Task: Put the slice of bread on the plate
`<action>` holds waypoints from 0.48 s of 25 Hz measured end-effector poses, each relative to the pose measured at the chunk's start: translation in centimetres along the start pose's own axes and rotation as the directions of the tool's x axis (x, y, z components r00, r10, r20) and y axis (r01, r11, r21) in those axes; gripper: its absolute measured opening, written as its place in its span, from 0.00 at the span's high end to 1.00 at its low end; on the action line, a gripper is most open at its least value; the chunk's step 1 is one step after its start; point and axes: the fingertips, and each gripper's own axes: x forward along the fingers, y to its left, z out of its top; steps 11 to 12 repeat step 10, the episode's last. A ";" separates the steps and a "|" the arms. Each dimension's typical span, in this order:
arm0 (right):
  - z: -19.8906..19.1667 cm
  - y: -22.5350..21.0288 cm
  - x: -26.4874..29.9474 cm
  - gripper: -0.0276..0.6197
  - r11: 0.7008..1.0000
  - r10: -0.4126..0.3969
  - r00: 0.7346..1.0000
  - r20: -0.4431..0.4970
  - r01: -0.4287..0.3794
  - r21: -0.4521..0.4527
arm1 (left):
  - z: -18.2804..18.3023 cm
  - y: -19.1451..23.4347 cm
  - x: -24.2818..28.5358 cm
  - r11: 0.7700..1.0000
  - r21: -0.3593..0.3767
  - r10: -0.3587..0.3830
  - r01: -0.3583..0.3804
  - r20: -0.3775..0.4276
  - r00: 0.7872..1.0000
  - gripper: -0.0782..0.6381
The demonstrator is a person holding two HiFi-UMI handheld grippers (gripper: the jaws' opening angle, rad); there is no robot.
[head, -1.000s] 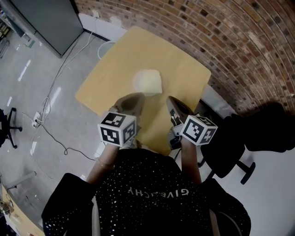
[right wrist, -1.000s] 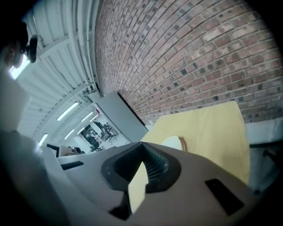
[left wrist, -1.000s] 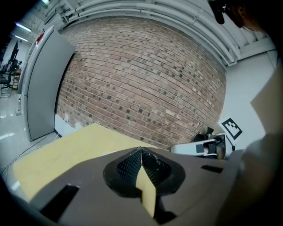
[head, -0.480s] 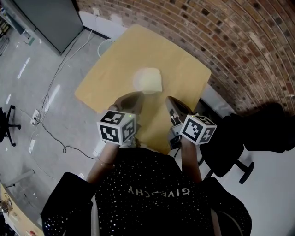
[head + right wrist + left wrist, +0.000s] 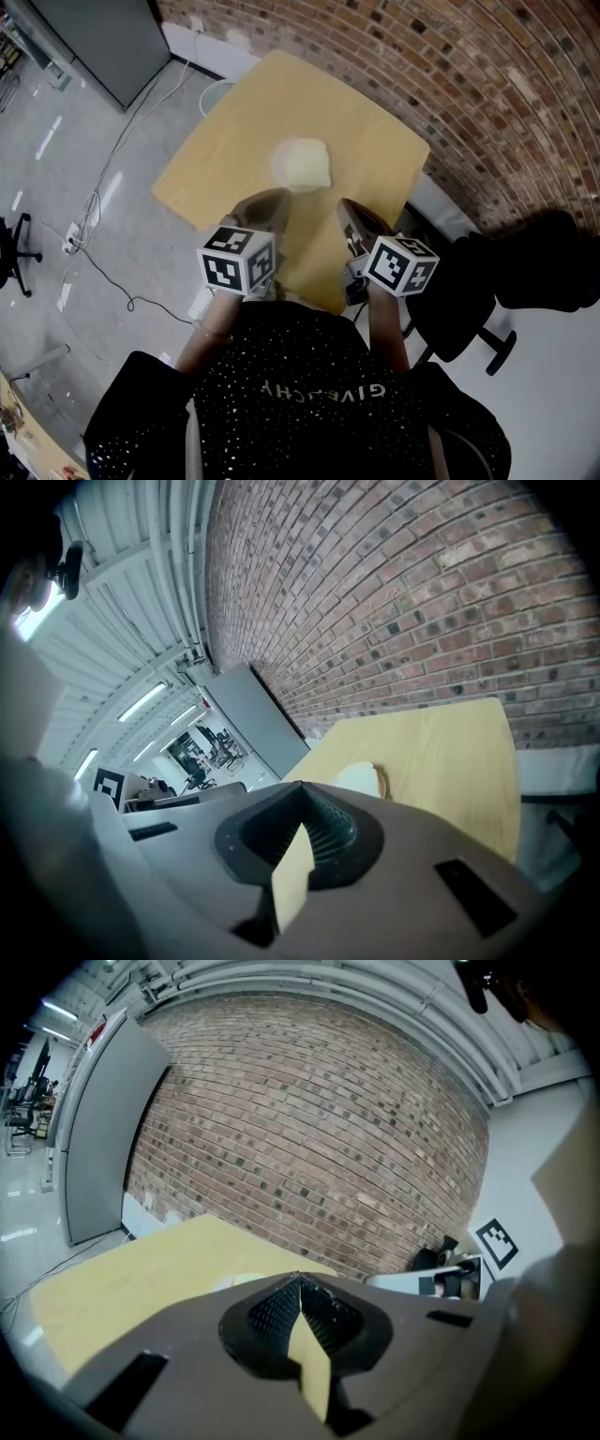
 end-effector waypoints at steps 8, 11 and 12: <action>-0.2 -0.1 0.2 0.94 1.000 0.002 1.000 -0.009 -0.002 0.001 | -0.3 0.4 -0.1 1.000 -0.012 0.011 -0.011 -0.001 1.000 0.88; -0.3 0.0 0.4 0.94 1.000 0.003 1.000 -0.011 -0.003 0.000 | -0.3 0.6 -0.2 1.000 -0.016 0.015 -0.015 -0.001 1.000 0.88; -0.3 0.0 0.4 0.94 1.000 0.003 1.000 -0.011 -0.003 0.000 | -0.3 0.6 -0.2 1.000 -0.016 0.015 -0.015 -0.001 1.000 0.88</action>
